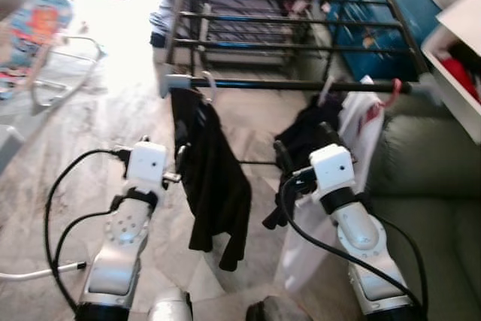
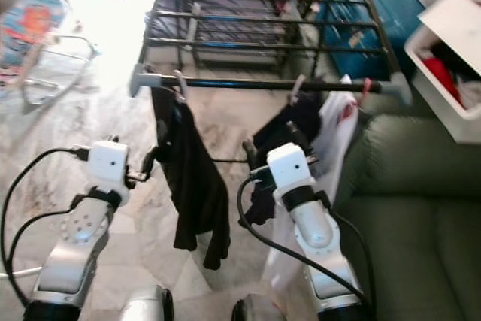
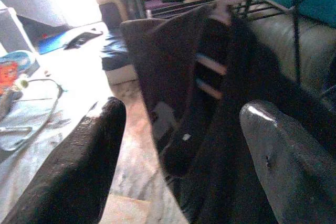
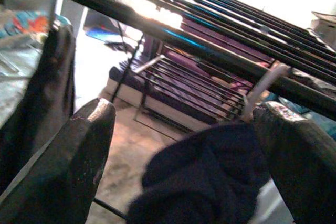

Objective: Hang hanger

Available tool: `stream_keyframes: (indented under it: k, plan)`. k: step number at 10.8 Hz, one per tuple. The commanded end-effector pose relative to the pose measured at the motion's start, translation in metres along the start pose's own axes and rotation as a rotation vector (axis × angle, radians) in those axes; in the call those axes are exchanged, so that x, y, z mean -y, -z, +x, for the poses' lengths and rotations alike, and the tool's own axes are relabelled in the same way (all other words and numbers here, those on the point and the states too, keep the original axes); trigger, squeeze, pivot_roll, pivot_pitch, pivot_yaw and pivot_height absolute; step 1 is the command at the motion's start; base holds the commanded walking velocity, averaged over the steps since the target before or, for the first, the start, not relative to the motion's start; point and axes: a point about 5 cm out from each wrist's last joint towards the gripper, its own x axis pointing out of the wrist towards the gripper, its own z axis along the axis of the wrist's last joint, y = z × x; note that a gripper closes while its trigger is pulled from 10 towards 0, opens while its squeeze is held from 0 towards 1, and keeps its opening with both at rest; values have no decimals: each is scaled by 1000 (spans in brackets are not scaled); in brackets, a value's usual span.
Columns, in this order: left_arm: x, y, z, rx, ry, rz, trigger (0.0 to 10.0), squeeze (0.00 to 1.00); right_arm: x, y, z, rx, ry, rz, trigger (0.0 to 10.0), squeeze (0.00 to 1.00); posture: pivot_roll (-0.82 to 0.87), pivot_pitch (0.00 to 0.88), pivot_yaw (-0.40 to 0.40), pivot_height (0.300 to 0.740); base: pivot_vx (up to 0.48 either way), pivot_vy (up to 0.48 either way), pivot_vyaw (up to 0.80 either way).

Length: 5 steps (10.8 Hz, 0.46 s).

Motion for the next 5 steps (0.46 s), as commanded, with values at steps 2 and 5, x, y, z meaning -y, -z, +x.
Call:
stream_keyframes:
  k: [2,5]
  plan:
    - [-3,-3,3,10,-7,16,10000,0,9,-11,1,53,59,-71,10000,0,-66,82,-35,740,0,0,0]
    - [11,-7,4,25,217,49,10000,0,39,-4,-4,-11,295,-162,10000,0,-67,78,-33,740,0,0,0]
